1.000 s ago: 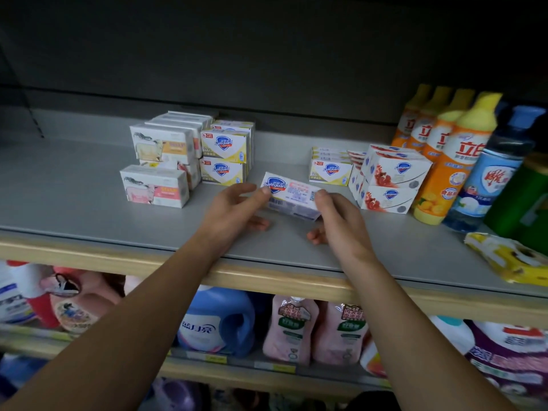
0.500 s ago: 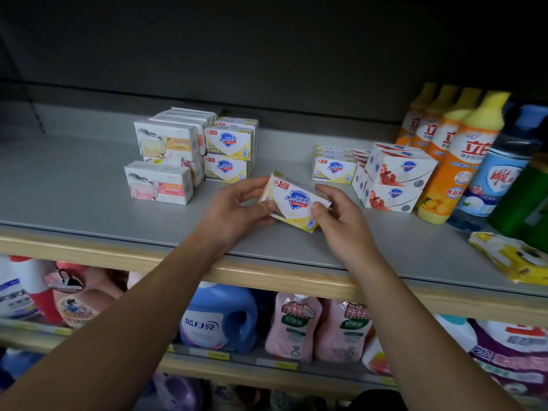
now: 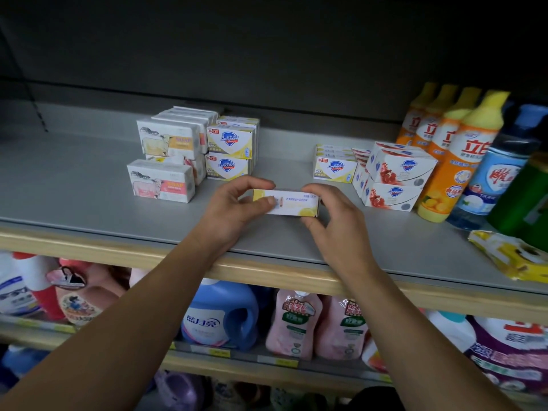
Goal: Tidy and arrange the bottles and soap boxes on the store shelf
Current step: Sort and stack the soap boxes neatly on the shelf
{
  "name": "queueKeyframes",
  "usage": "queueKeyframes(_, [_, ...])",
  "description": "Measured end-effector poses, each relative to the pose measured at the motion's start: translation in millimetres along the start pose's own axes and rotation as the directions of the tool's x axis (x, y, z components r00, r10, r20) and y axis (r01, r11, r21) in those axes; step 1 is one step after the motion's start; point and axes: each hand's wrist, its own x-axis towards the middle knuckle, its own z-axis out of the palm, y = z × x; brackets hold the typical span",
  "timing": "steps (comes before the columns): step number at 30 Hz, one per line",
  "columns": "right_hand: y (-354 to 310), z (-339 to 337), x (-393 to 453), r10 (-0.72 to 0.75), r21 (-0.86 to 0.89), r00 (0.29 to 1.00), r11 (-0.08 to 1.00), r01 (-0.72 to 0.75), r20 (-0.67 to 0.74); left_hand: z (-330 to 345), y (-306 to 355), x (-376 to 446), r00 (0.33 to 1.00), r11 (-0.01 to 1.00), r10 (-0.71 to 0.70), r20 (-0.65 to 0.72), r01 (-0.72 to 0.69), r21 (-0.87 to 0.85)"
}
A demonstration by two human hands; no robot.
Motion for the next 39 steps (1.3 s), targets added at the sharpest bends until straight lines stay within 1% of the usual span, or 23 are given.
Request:
queueKeyframes(4, [0.0, 3.8, 0.7, 0.004, -0.066, 0.999, 0.998, 0.0, 0.047, 1.9, 2.5, -1.3, 1.0, 1.0, -0.013, -0.021, 0.013, 0.012])
queueKeyframes(6, [-2.3, 6.0, 1.3, -0.034, -0.139, 0.995, 0.989, 0.047, 0.092, 4.9, 4.6, -2.0, 1.0, 0.997, -0.007, -0.025, 0.009, 0.074])
queueKeyframes(9, [-4.3, 7.1, 0.9, -0.068, -0.198, 0.989, 0.976, 0.093, 0.13, 9.1, 7.3, -2.8, 1.0, 0.978, 0.017, 0.022, -0.021, 0.208])
queueKeyframes(13, [1.5, 0.6, 4.3, 0.007, -0.167, 0.996, 0.986, 0.008, 0.086, 12.9, 10.8, 4.1, 0.995, 0.951, 0.066, 0.08, -0.087, 0.298])
queueKeyframes(15, [9.0, -6.3, 11.3, 0.049, -0.186, 0.996, 0.982, -0.033, 0.079, 8.5, 13.2, 14.3, 0.994, 0.898, 0.067, 0.087, -0.098, 0.43])
queueKeyframes(16, [14.1, -10.7, 16.1, 0.077, -0.207, 0.993, 0.977, -0.058, 0.089, 3.3, 13.7, 20.9, 0.995, 0.836, 0.064, 0.077, -0.096, 0.54])
queueKeyframes(17, [19.5, -15.3, 21.4, 0.109, -0.236, 0.988, 0.968, -0.081, 0.108, -3.8, 14.1, 27.5, 0.995, 0.741, 0.065, 0.071, -0.096, 0.665])
queueKeyframes(19, [29.9, -22.7, 31.0, 0.159, -0.336, 0.974, 0.937, -0.097, 0.163, -19.0, 12.2, 40.4, 0.994, 0.476, 0.059, 0.09, -0.107, 0.873])
queueKeyframes(20, [34.4, -24.4, 34.2, 0.173, -0.397, 0.967, 0.914, -0.086, 0.189, -25.7, 9.4, 46.0, 0.994, 0.37, 0.029, 0.101, -0.104, 0.923])
queueKeyframes(22, [42.3, -24.2, 38.9, 0.194, -0.487, 0.954, 0.871, -0.061, 0.228, -35.6, 1.8, 54.1, 0.995, 0.237, -0.055, 0.089, -0.073, 0.969])
queueKeyframes(24, [47.4, -21.9, 42.1, 0.216, -0.536, 0.944, 0.843, -0.052, 0.248, -40.7, -6.9, 57.8, 0.986, 0.14, -0.149, 0.081, -0.061, 0.988])
queueKeyframes(25, [49.0, -20.2, 43.6, 0.219, -0.55, 0.942, 0.834, -0.044, 0.256, -42.5, -11.1, 58.6, 0.979, 0.108, -0.183, 0.087, -0.068, 0.992])
queueKeyframes(26, [49.7, -17.9, 45.6, 0.213, -0.565, 0.94, 0.825, -0.027, 0.267, -43.7, -14.7, 59.2, 0.977, 0.096, -0.193, 0.093, -0.076, 0.992])
queueKeyframes(28, [49.0, -12.6, 50.0, 0.192, -0.592, 0.935, 0.806, 0.023, 0.297, -45.6, -20.2, 59.7, 0.982, 0.118, -0.163, 0.092, -0.073, 0.99])
queueKeyframes(30, [49.9, -8.8, 59.0, 0.18, -0.601, 0.936, 0.798, 0.041, 0.303, -47.0, -22.4, 60.6, 0.988, 0.134, -0.131, 0.083, -0.066, 0.989])
queueKeyframes(34, [64.2, -4.0, 92.5, 0.198, -0.622, 0.952, 0.783, -0.01, 0.233, -48.2, -26.7, 62.5, 0.991, 0.12, -0.114, 0.074, -0.06, 0.991])
queueKeyframes(37, [81.4, 4.9, 115.3, 0.238, -0.673, 0.953, 0.738, -0.051, 0.189, -49.3, -28.4, 64.9, 0.993, 0.145, -0.102, 0.055, -0.04, 0.989])
queueKeyframes(39, [93.9, 11.9, 125.6, 0.276, -0.713, 0.948, 0.697, -0.083, 0.16, -50.5, -30.8, 66.0, 0.994, 0.145, -0.091, 0.053, -0.039, 0.989])
